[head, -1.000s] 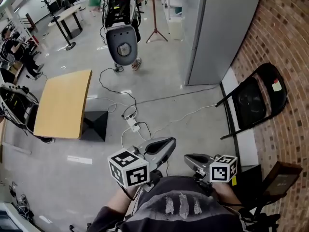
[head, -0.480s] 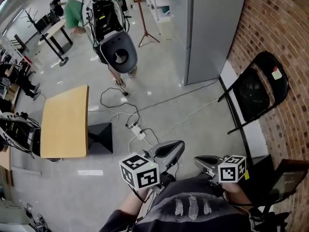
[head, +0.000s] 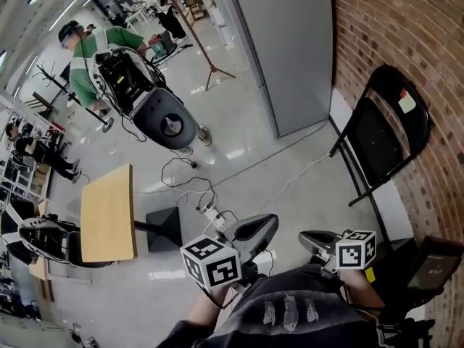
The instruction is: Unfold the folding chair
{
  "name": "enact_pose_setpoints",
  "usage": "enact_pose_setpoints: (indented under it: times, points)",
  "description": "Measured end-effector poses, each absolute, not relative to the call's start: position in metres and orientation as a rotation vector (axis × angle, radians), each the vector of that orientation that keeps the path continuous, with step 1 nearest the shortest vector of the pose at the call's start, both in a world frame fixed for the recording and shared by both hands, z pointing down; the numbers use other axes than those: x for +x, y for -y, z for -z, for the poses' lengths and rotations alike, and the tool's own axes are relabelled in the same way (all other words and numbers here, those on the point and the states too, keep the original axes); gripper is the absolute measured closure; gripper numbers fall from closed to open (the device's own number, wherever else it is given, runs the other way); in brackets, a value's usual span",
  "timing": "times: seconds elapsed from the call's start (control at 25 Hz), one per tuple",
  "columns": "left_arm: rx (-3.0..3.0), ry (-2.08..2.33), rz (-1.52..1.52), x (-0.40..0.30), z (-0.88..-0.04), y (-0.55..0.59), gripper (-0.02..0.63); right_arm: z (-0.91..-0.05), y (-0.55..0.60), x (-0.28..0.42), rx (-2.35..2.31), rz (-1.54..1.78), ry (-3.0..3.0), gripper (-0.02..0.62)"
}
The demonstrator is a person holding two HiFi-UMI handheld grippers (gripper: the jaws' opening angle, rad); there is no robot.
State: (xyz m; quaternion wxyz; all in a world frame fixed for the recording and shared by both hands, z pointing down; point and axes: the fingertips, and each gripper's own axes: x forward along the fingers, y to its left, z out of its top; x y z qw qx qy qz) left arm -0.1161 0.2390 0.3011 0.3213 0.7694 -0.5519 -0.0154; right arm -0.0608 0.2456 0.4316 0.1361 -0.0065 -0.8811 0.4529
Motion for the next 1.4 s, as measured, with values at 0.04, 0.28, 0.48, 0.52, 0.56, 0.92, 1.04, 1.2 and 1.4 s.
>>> enact_pose_setpoints:
  times: [0.04, 0.28, 0.48, 0.52, 0.56, 0.92, 1.04, 1.2, 1.4]
  points:
    - [2.012, 1.447, 0.039, -0.107, -0.302, -0.228, 0.603, -0.435, -0.235, -0.048, -0.013, -1.308, 2.541, 0.594]
    - [1.994, 1.420, -0.026, -0.058, -0.304, -0.179, 0.604, -0.446, -0.187, 0.009, 0.016, -1.285, 2.516, 0.594]
    - [2.035, 1.375, -0.100, -0.033, -0.293, -0.156, 0.603, -0.434, -0.158, 0.027, 0.090, -1.256, 2.576, 0.594]
    - [2.041, 1.366, -0.112, -0.031, -0.293, -0.152, 0.603, -0.434, -0.155, 0.028, 0.105, -1.255, 2.586, 0.594]
    - [2.049, 1.353, -0.122, -0.029, -0.295, -0.147, 0.603, -0.436, -0.153, 0.029, 0.118, -1.258, 2.593, 0.594]
    - [2.166, 1.145, -0.168, -0.003, -0.312, -0.093, 0.604, -0.456, -0.129, 0.049, 0.344, -1.350, 2.557, 0.594]
    - [2.200, 1.074, -0.120, -0.009, -0.310, -0.068, 0.603, -0.457, -0.107, 0.050, 0.470, -1.340, 2.520, 0.594]
    - [2.221, 1.016, -0.052, -0.036, -0.313, -0.037, 0.603, -0.452, -0.073, 0.032, 0.534, -1.370, 2.482, 0.594]
    - [2.237, 0.967, -0.020, -0.070, -0.329, -0.007, 0.603, -0.437, -0.031, 0.004, 0.627, -1.290, 2.470, 0.594]
